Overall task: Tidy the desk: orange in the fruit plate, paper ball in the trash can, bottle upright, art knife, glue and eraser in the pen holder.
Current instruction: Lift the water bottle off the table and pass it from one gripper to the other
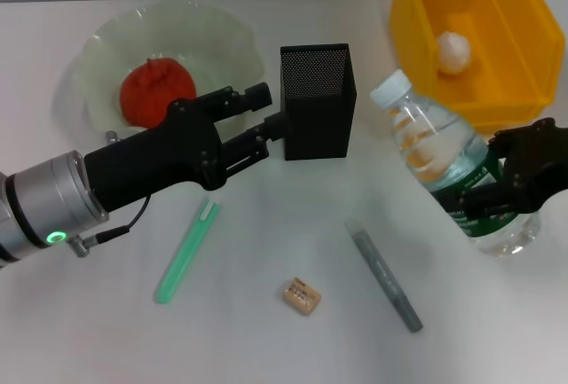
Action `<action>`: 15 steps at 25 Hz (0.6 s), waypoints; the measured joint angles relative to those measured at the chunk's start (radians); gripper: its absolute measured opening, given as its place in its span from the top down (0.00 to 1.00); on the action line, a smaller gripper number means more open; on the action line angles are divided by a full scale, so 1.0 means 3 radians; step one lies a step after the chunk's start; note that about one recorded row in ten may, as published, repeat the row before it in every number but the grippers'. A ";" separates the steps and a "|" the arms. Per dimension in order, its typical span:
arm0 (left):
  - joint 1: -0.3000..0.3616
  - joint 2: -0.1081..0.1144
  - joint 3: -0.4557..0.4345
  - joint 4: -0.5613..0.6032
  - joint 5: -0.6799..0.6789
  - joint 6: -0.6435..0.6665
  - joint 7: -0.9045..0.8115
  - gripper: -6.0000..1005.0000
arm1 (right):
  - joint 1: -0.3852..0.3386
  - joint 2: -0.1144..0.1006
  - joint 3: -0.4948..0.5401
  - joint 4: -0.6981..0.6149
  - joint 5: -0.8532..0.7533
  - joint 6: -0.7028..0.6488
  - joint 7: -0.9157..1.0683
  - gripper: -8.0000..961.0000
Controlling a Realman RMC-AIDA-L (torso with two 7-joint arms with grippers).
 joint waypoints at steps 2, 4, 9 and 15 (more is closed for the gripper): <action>-0.0021 0.0000 0.0010 0.0008 0.0000 0.0024 -0.0022 0.51 | -0.0074 0.0001 0.0000 0.0057 0.0173 0.0034 -0.0196 0.21; -0.0028 0.0000 0.0013 0.0008 0.0000 0.0043 -0.0024 0.51 | -0.0108 0.0002 0.0003 0.0086 0.0259 0.0040 -0.0293 0.21; -0.0041 -0.0001 0.0013 0.0011 0.0000 0.0144 -0.0054 0.51 | -0.0219 0.0002 0.0077 0.0283 0.0644 0.0055 -0.0731 0.21; -0.0070 -0.0007 0.0017 -0.0016 0.0000 0.0177 -0.0063 0.51 | -0.0306 0.0008 0.0121 0.0597 0.0988 0.0146 -0.1443 0.21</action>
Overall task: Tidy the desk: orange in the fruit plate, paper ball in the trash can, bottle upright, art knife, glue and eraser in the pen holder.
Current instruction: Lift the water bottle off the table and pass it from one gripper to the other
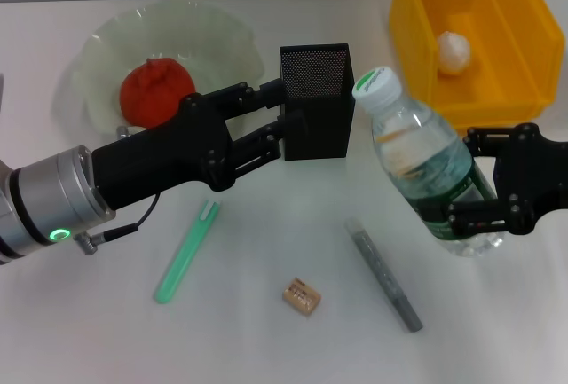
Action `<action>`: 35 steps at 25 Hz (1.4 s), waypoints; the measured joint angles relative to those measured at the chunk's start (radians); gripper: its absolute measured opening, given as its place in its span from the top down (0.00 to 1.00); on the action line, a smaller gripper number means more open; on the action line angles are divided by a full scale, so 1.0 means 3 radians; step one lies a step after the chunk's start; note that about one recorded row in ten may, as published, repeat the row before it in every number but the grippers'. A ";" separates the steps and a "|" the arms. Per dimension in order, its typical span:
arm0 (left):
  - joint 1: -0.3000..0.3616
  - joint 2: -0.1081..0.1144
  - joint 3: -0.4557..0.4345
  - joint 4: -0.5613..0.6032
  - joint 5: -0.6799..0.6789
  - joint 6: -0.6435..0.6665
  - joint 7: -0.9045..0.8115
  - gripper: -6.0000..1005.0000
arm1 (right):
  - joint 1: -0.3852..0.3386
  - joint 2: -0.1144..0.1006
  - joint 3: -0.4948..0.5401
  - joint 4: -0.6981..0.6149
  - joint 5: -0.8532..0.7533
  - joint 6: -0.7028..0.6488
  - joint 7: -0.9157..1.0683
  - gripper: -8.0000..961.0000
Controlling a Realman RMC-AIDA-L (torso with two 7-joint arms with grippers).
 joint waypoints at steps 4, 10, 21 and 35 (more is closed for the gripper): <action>-0.0004 0.0001 0.0003 -0.0008 0.0000 0.0107 -0.0056 0.51 | -0.0032 0.0000 0.0003 0.0278 0.0284 0.0091 -0.0515 0.21; -0.0011 0.0003 0.0004 0.0011 0.0000 0.0165 -0.0167 0.51 | -0.0008 0.0002 0.0000 0.0841 0.0733 0.0099 -0.1310 0.21; -0.0105 -0.0004 0.0004 -0.0008 0.0000 0.0240 -0.0223 0.51 | 0.0213 0.0000 -0.0025 0.1646 0.1074 0.0117 -0.1920 0.21; -0.0134 -0.0005 0.0004 -0.0062 0.0000 0.0314 -0.0209 0.51 | 0.0510 0.0004 -0.0025 0.2087 0.1089 0.0134 -0.2058 0.21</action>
